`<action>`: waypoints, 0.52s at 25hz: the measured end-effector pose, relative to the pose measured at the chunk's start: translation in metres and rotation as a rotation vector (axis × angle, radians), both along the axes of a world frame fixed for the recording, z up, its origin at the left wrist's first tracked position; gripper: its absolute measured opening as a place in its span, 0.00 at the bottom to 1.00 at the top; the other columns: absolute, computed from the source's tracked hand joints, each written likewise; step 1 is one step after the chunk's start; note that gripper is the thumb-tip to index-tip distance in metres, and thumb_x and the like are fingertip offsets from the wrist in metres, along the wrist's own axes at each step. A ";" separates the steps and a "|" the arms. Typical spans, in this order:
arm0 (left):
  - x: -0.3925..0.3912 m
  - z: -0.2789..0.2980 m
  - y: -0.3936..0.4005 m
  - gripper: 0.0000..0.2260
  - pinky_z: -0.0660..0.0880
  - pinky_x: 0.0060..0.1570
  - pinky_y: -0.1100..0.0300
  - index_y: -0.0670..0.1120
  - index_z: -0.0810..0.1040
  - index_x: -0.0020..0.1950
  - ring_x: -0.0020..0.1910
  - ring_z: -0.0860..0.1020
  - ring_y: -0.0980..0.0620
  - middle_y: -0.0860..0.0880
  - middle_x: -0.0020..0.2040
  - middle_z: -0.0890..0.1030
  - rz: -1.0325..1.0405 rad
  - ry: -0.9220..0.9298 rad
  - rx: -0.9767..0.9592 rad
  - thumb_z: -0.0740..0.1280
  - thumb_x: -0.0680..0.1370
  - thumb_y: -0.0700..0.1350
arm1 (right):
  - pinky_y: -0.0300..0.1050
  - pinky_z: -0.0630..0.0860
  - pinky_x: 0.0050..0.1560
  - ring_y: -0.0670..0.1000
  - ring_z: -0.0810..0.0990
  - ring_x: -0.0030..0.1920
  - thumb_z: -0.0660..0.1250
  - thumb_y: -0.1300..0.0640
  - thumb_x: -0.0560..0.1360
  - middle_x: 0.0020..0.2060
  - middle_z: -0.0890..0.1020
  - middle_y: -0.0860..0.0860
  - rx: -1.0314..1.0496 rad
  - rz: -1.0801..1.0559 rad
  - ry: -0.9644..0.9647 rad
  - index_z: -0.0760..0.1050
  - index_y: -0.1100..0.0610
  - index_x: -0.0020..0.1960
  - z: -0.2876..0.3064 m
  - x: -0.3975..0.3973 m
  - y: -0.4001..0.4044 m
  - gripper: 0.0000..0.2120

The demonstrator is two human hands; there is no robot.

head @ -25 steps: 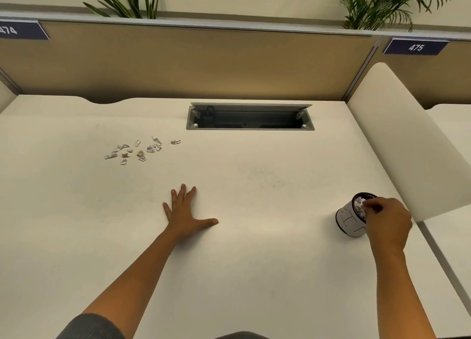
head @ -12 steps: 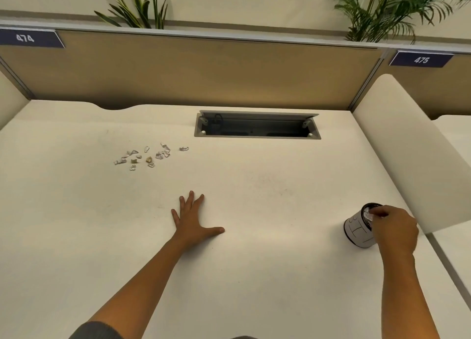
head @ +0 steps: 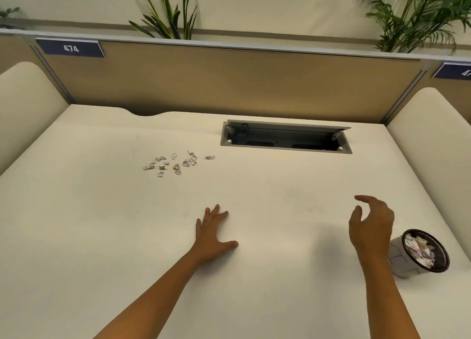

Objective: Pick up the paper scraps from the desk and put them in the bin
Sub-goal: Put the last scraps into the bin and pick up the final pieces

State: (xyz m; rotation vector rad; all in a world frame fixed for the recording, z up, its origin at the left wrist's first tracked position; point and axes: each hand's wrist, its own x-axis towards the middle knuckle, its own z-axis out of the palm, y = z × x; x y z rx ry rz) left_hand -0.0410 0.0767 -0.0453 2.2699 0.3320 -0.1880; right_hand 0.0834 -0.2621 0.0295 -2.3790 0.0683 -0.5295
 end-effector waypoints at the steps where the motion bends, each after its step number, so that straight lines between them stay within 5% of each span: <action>1: -0.002 0.000 0.006 0.34 0.38 0.77 0.52 0.53 0.63 0.75 0.79 0.43 0.55 0.56 0.79 0.51 0.002 -0.028 -0.006 0.73 0.73 0.52 | 0.46 0.68 0.57 0.62 0.73 0.60 0.63 0.68 0.77 0.55 0.80 0.58 0.037 0.052 0.034 0.77 0.58 0.59 -0.005 0.001 0.017 0.13; 6: -0.004 0.007 0.040 0.20 0.66 0.71 0.59 0.49 0.75 0.65 0.68 0.71 0.56 0.54 0.66 0.74 0.129 -0.214 -0.111 0.72 0.74 0.42 | 0.54 0.76 0.58 0.54 0.76 0.57 0.64 0.66 0.77 0.54 0.79 0.48 0.150 0.347 0.162 0.77 0.53 0.58 -0.025 0.002 0.105 0.13; 9: 0.007 0.015 0.071 0.18 0.65 0.64 0.71 0.47 0.76 0.63 0.64 0.74 0.55 0.55 0.62 0.76 0.245 -0.282 -0.063 0.71 0.74 0.38 | 0.50 0.76 0.59 0.49 0.77 0.57 0.65 0.65 0.77 0.55 0.80 0.47 0.196 0.501 0.273 0.78 0.53 0.57 -0.035 0.000 0.153 0.12; 13: 0.033 0.020 0.124 0.21 0.62 0.65 0.66 0.43 0.73 0.66 0.69 0.70 0.48 0.47 0.67 0.72 0.425 -0.302 0.041 0.67 0.74 0.33 | 0.42 0.73 0.62 0.47 0.77 0.59 0.66 0.63 0.77 0.57 0.79 0.46 0.157 0.666 0.409 0.76 0.52 0.60 -0.044 0.003 0.211 0.13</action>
